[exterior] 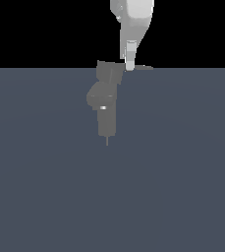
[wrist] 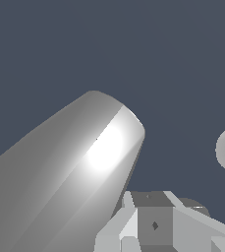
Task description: Turn on the faucet by rotating a designated handle.
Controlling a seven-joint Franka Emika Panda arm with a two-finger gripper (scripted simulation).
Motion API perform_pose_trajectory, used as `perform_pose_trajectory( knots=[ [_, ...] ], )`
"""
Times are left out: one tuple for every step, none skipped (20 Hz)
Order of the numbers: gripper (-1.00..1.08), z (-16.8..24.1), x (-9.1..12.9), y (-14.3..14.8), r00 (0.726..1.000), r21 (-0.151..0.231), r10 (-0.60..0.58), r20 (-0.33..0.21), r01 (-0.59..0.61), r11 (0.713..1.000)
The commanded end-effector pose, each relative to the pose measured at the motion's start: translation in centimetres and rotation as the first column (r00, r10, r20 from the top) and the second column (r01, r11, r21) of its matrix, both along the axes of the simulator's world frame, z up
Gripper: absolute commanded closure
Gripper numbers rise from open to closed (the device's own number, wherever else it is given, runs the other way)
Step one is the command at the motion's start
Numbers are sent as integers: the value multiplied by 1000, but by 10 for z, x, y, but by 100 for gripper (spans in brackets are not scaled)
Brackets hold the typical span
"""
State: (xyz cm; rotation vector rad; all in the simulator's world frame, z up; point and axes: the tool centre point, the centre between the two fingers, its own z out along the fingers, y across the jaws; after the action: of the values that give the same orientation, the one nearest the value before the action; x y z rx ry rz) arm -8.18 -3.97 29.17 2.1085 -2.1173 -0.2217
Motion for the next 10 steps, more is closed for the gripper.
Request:
perform_pose_trajectory(
  knots=[
    [108, -2, 8, -11, 1000, -2, -8, 6, 8, 1000],
    [108, -2, 10, -14, 1000, -2, -9, 7, 9, 1000],
    [108, -2, 12, -17, 1000, -2, -10, 7, 10, 1000],
    [108, -3, 14, -20, 1000, -2, -11, 7, 11, 1000],
    [108, -3, 16, -22, 1000, -2, -11, 7, 11, 1000],
    [108, -3, 18, -25, 1000, -2, -12, 7, 12, 1000],
    [108, -4, 20, -28, 1000, -2, -13, 7, 13, 1000],
    [108, -4, 22, -30, 1000, -2, -14, 8, 14, 1000],
    [108, -4, 24, -33, 1000, -2, -15, 8, 15, 1000],
    [108, -5, 26, -36, 1000, -2, -15, 8, 15, 1000]
  ],
)
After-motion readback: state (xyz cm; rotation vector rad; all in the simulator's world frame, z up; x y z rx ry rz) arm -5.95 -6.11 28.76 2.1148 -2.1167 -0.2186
